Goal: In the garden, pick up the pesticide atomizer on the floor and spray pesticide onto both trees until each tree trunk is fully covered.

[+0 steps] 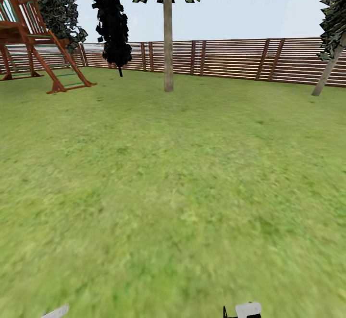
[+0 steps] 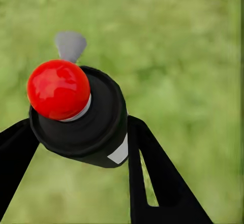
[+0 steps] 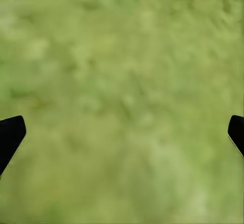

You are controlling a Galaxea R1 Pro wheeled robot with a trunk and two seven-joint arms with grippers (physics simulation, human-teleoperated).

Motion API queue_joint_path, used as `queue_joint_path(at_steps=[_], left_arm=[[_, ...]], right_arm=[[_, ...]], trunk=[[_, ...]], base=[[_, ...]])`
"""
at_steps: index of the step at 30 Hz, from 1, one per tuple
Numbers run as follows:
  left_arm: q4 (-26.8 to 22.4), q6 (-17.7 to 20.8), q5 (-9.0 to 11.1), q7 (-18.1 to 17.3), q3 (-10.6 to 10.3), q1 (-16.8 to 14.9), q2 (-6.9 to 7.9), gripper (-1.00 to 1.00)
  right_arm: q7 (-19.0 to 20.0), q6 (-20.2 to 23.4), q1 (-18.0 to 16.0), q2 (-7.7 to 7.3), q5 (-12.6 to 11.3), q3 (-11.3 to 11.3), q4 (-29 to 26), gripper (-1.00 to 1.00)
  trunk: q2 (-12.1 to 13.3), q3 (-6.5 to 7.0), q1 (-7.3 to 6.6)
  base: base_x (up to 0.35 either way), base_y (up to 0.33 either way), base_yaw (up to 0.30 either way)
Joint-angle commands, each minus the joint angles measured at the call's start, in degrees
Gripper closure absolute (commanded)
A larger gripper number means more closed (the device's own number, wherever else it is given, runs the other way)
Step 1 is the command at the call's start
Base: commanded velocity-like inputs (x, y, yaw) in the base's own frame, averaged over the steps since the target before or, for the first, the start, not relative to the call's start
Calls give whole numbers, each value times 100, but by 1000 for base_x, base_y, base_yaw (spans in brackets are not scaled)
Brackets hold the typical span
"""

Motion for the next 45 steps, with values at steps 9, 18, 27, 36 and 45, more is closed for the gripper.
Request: queue_joint_path(at_steps=[9,18,27,36,45], left_arm=[[0,-7,25,25,-49,-2,1,100],[0,-13,25,25,-49,-2,-1,100],[0,-13,25,25,-49,-2,-1,100],[0,-14,25,25,-49,-2,-1,100],[0,-11,25,25,-57,-2,-1,100]], right_arm=[[-31,-11,-3,2,61,-40,5,-100],[-31,-9,-3,3,61,-40,4,-100],[-31,-10,-3,2,61,-40,4,-100],[-31,-12,-3,4,61,-40,4,-100],[-31,-7,-3,2,61,-40,4,-100]], trunk=[[-2,-5,2],[-2,-5,2],[-2,-5,2],[-2,-5,2],[-2,-5,2]], base=[[336,0,0],[336,0,0],[336,0,0],[336,0,0],[336,0,0]])
